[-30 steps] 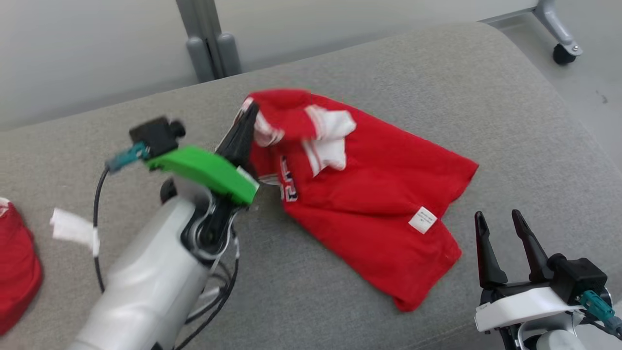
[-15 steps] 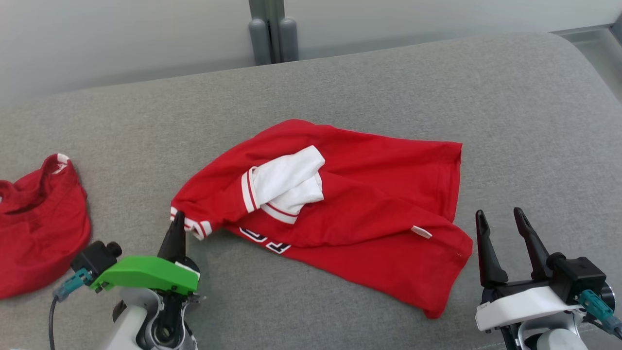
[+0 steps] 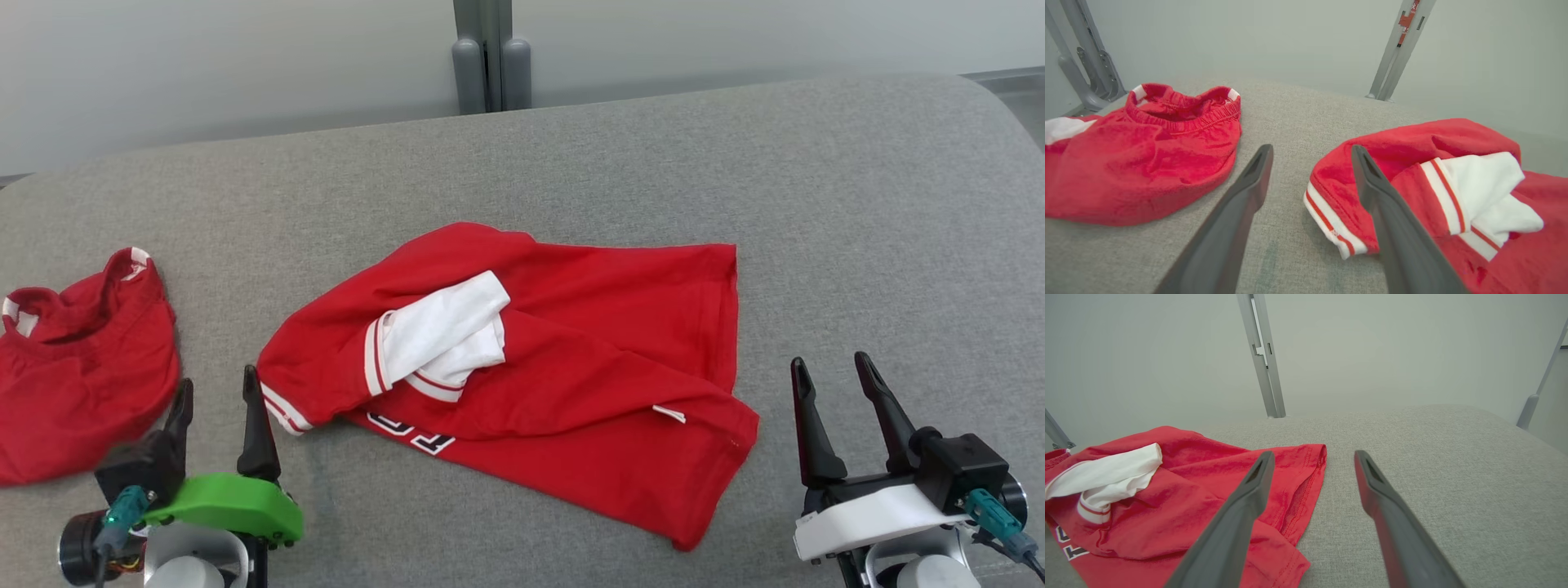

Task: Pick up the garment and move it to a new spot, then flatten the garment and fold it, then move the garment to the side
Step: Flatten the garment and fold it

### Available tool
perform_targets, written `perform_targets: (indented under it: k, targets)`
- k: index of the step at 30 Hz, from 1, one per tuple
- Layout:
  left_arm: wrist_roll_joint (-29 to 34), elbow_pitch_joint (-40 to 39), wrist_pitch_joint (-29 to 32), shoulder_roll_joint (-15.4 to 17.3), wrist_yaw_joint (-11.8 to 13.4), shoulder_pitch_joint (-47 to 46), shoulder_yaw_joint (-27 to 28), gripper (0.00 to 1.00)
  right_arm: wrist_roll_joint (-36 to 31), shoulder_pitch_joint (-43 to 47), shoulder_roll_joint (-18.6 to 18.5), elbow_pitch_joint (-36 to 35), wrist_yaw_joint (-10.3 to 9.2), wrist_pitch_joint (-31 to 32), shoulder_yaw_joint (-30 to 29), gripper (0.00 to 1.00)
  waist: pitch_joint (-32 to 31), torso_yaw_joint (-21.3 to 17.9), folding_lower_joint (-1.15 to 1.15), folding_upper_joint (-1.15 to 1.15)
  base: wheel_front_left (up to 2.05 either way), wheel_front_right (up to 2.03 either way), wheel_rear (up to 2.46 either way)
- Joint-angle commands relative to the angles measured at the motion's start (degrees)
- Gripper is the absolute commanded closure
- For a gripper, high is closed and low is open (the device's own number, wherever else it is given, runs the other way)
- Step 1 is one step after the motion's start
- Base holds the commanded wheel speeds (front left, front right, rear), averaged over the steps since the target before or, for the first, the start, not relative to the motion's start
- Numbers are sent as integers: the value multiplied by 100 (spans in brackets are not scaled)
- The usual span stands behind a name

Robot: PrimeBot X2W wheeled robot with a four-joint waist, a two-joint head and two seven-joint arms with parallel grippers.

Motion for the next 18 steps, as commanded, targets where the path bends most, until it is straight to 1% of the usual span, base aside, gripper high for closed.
perform_targets:
  k: [1, 3, 5, 6, 10, 12, 15, 18]
  targets:
    - [381, -182, -3, 114, 115, 77, -61, 0, -37, 14, -13, -13, -6, 0, -9, 0, 9, -37, 0, 0, 0, 0, 0]
    - [979, -406, -3, 209, 237, 66, -318, 0, -27, 27, -12, -14, -6, 0, -26, 0, 33, -54, 0, 0, 0, 0, 0]
    - [1403, -510, 28, 254, 281, -146, -632, 0, -27, 28, -11, -7, -6, 0, -17, 0, 68, -66, 0, 0, 0, 0, 0]
    - [1557, -529, 85, 243, 262, -274, -789, 0, -27, 15, -10, -4, -6, 0, -12, 0, 92, -73, 0, 0, 0, 0, 0]
    - [2147, -321, 662, 49, 59, -874, -1532, 0, -16, -133, -12, -15, -6, 0, 28, 0, 240, -131, 0, 0, 0, 0, 0]
    - [2369, -126, 962, -134, -85, -1309, -1851, 0, -17, -211, -10, -7, -6, 0, 72, 0, 328, -174, 0, 0, 0, 0, 0]
    - [2458, 234, 1336, -424, -287, -1782, -2125, 0, -32, -312, -12, 11, -6, 0, 135, 0, 437, -250, 0, 0, 0, 0, 0]
    - [2374, 694, 1744, -659, -487, -2124, -2274, 0, -39, -384, -12, 26, -6, 0, 179, 0, 528, -345, 0, 0, 0, 0, 0]
